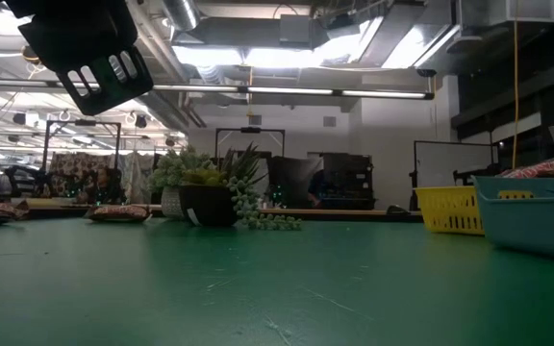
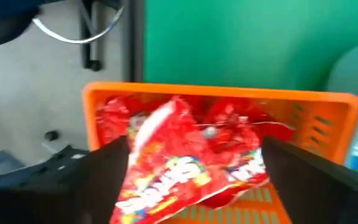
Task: Sort candy
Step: Put the red candy into the orange bin
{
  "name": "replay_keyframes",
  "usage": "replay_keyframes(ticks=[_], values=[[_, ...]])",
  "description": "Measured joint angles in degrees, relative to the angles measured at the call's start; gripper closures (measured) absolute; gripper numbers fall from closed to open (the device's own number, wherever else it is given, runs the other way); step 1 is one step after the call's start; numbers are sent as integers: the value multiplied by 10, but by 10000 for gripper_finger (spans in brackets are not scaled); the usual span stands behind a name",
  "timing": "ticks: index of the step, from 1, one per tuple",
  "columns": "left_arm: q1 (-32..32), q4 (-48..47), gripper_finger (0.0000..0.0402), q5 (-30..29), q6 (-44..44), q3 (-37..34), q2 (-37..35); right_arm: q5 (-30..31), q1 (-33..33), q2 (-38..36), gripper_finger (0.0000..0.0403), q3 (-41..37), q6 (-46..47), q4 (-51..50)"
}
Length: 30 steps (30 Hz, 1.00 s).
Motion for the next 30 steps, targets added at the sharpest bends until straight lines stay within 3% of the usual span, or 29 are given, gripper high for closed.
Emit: replay_keyframes(ticks=[4, 10, 15, 18, 23, 30], values=[[0, -5, 271, 18, 0, 0, -5, 2, -8, 0, 8, 0, -12, -37], [1, -61, 271, 116, -35, 0, -45, -5, -31, 0, 39, 0, -15, -76], [-16, -205, 271, 230, -130, 0, -78, -6, -52, 0, 51, 0, -28, -78], [-42, -306, 271, 263, -178, 0, -83, -8, -58, 0, 51, 0, -41, -79], [-105, -433, 271, 211, -248, 0, -82, -12, -60, 0, 52, 0, -45, -79], [-202, -461, 271, 70, -242, 0, -82, -13, -60, 0, 51, 0, -46, -79]])
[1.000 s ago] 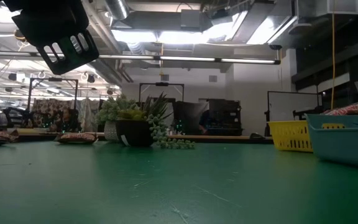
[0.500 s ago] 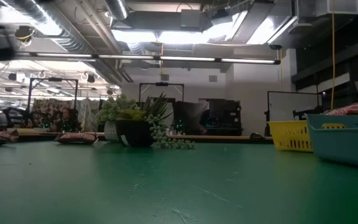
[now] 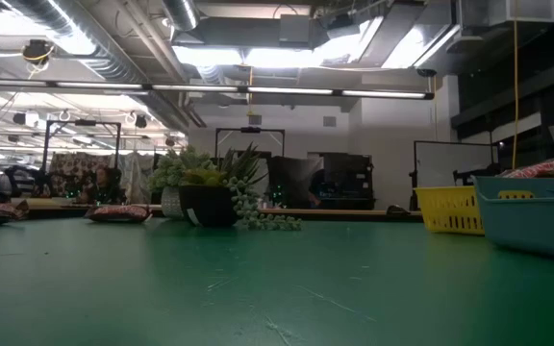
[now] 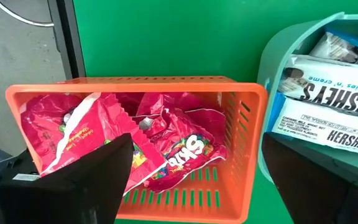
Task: Sort candy
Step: Put the red candy into the orange bin
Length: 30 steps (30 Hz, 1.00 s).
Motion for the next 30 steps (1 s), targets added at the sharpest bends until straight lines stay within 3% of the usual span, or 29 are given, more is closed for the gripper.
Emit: replay_keyframes(ticks=[5, 8, 22, 30], values=[[-42, -25, 271, -113, 46, 0, 0, 0, 0, 0, 51, 0, 0, 1], [-54, -47, 271, -141, 47, 0, 0, 0, 0, 0, 52, 0, 0, 1], [-71, 20, 271, -131, 47, -84, 0, 0, 0, 0, 52, 0, 0, 6], [-70, 79, 271, -68, 47, -117, -2, 1, 0, 0, 52, 0, 0, 24]])
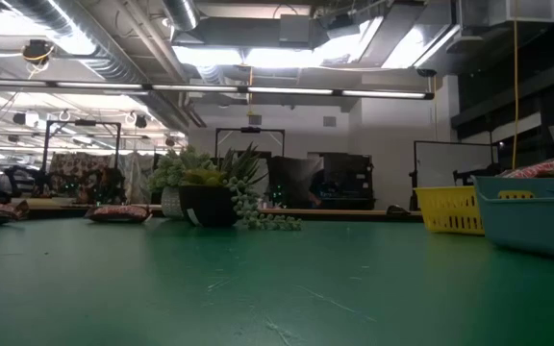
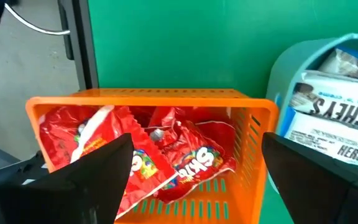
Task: Sort candy
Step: Put the red candy into the orange bin
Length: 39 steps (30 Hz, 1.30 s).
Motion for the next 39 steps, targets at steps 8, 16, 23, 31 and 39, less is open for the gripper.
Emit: replay_keyframes(ticks=[8, 16, 23, 31, 39], values=[[26, -1, 271, 37, -14, 4, 2, 0, 0, 0, 52, 0, 0, 7], [20, 3, 271, 71, 0, 5, 2, 0, 0, 0, 51, 0, 0, 8], [19, 3, 271, 142, 0, 4, 2, 0, 0, 0, 51, 0, 0, 9], [6, 5, 272, 138, 0, 4, 2, 0, 0, 0, 52, 0, 0, 9], [-15, 12, 314, 124, -4, 4, 2, 0, 0, 0, 52, 0, 0, 10]])
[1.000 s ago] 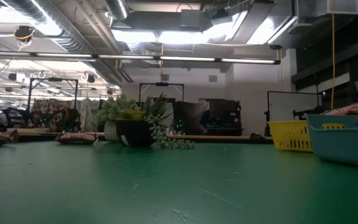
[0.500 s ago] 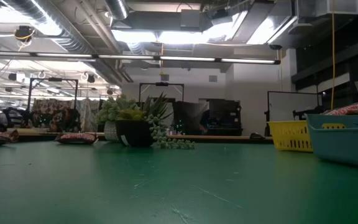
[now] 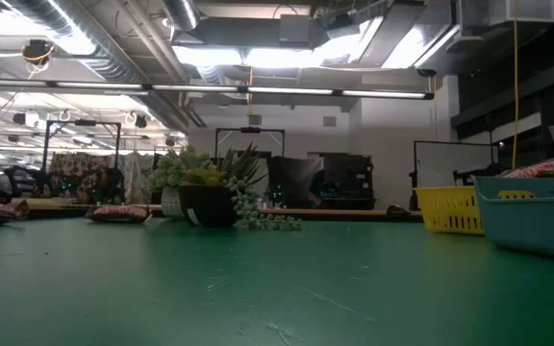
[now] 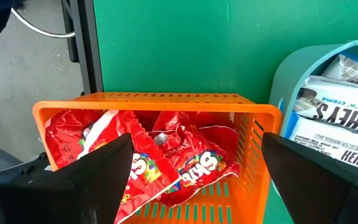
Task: Sort candy
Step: Put the red candy into the orange bin
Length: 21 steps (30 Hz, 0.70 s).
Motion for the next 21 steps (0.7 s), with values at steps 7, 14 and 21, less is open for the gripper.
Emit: replay_keyframes(ticks=[7, 14, 21], values=[[-10, 0, 356, -24, -2, 0, 0, 0, 0, 0, 51, 0, 0, 2], [-10, 1, 398, -25, -2, 0, 0, 0, 0, 0, 51, 0, 0, 6], [-10, 6, 401, -31, -2, 0, 0, 0, 0, 0, 52, 0, 16, 70]])
